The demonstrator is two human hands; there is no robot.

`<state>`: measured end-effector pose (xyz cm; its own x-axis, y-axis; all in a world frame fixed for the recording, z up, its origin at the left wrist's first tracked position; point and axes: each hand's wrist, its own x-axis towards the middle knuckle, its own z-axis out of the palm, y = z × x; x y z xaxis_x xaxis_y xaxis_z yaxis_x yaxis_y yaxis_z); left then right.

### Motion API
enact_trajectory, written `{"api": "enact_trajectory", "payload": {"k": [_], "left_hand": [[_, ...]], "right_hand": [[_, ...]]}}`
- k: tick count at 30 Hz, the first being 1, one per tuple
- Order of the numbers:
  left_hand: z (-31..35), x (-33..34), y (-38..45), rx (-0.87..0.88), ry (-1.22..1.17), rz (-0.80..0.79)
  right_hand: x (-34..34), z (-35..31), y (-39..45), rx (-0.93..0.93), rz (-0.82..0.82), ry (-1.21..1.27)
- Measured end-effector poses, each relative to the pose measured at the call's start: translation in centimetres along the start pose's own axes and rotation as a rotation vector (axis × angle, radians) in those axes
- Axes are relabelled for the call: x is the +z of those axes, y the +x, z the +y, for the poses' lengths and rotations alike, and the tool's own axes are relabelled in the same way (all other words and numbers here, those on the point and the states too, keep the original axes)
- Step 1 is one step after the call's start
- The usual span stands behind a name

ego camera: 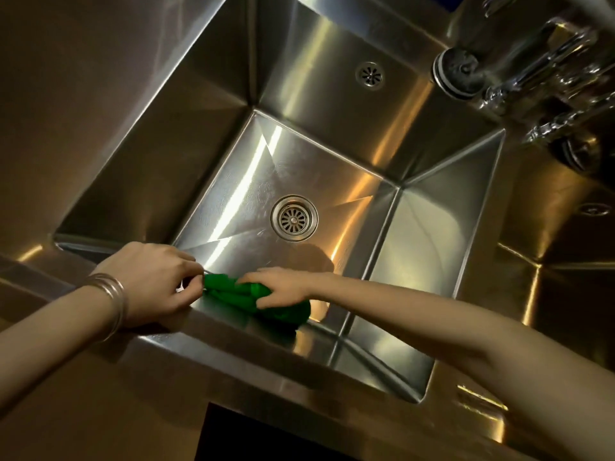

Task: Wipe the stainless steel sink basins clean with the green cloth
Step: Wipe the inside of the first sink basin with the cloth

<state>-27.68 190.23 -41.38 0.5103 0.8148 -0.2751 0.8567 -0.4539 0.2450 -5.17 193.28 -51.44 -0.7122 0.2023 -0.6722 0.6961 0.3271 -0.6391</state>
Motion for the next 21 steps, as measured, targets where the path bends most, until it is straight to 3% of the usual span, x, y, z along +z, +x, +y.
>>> {"api": "enact_trajectory", "payload": {"k": [6,12,16,21], "left_hand": [[0.0,-0.2,0.3,0.048,-0.060,0.043],[0.3,-0.6,0.3,0.028,-0.059,-0.010],[0.3,-0.7,0.3,0.015,-0.068,-0.035],[0.4,-1.1,0.5,0.022,-0.057,-0.048]], "right_hand": [[-3.4,-5.3,-6.4,-0.122,0.058,0.041],[-1.3,-2.5,-19.2,0.136,-0.181,0.065],[-2.0,-3.8,-15.4,0.103,-0.173,-0.024],[-4.1,-6.4,-4.1,-0.022,-0.070,-0.034]]}}
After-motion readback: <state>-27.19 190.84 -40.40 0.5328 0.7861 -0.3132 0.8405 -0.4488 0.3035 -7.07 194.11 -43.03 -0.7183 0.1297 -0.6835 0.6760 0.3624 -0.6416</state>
